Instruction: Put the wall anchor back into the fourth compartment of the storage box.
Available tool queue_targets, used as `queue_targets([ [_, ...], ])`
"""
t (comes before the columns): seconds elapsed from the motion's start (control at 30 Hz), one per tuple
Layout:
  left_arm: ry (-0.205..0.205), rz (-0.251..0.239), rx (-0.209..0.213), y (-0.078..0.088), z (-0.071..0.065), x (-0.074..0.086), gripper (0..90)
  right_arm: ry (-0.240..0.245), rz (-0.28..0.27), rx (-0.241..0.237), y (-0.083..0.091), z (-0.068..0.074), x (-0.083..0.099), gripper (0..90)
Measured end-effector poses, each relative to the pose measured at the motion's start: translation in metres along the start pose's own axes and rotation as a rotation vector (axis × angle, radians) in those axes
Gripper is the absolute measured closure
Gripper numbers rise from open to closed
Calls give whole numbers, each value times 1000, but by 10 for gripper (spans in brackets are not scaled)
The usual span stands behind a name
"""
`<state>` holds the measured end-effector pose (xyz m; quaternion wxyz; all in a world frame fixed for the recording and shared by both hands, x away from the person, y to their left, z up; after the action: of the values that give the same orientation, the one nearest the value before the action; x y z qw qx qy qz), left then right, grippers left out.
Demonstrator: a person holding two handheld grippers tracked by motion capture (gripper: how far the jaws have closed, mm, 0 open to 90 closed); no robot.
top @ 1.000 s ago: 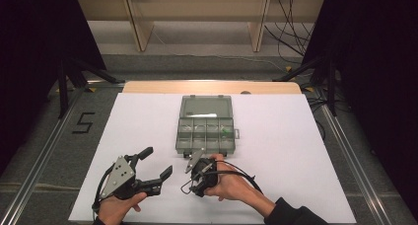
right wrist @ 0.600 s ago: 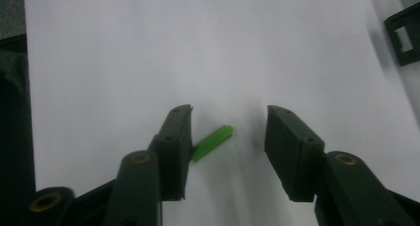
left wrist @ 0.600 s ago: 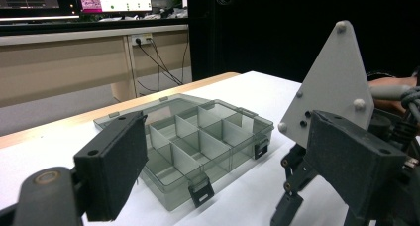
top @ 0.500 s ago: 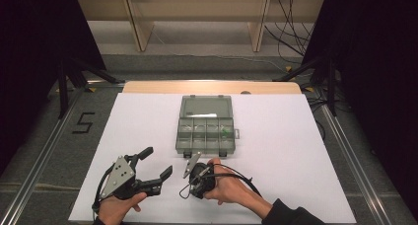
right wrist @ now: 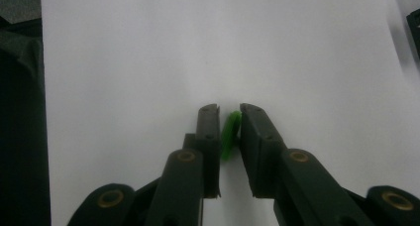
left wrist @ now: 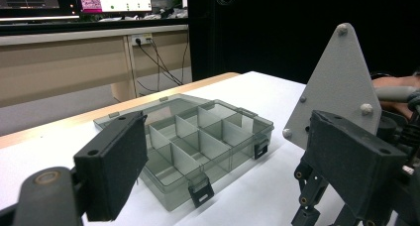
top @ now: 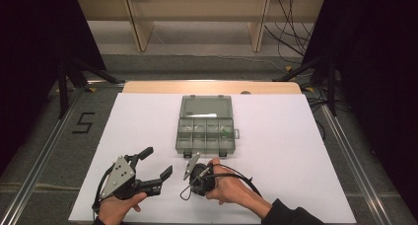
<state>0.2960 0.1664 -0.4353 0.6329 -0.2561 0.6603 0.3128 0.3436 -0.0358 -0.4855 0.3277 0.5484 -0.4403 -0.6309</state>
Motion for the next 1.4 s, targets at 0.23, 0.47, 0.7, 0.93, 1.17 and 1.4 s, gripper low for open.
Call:
queue_targets([
  [0.23,-1,0,0,0,0,0,158,21,2,-4,0,0,0,840],
  [0.47,2,1,0,0,0,0,158,26,-16,-5,5,-1,-2,843],
  [0.7,-5,-13,8,-1,1,0,158,9,-54,31,24,-11,-4,843],
  [0.93,1,0,-1,0,0,0,158,-17,-109,72,46,-28,-2,843],
  [1.17,-1,0,-1,0,0,0,158,-42,-165,138,68,-46,0,843],
  [1.4,-1,-1,-1,0,0,0,158,-62,-192,170,79,-58,4,843],
])
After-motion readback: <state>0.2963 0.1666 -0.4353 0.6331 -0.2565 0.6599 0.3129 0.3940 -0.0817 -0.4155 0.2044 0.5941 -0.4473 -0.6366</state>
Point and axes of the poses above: each handheld gripper's, and its own axes: y roughly backward along the jaws, x roughly out of its underside, z roughly to its left, the point moved 2 cm from there along -y, roughly forward along the jaws
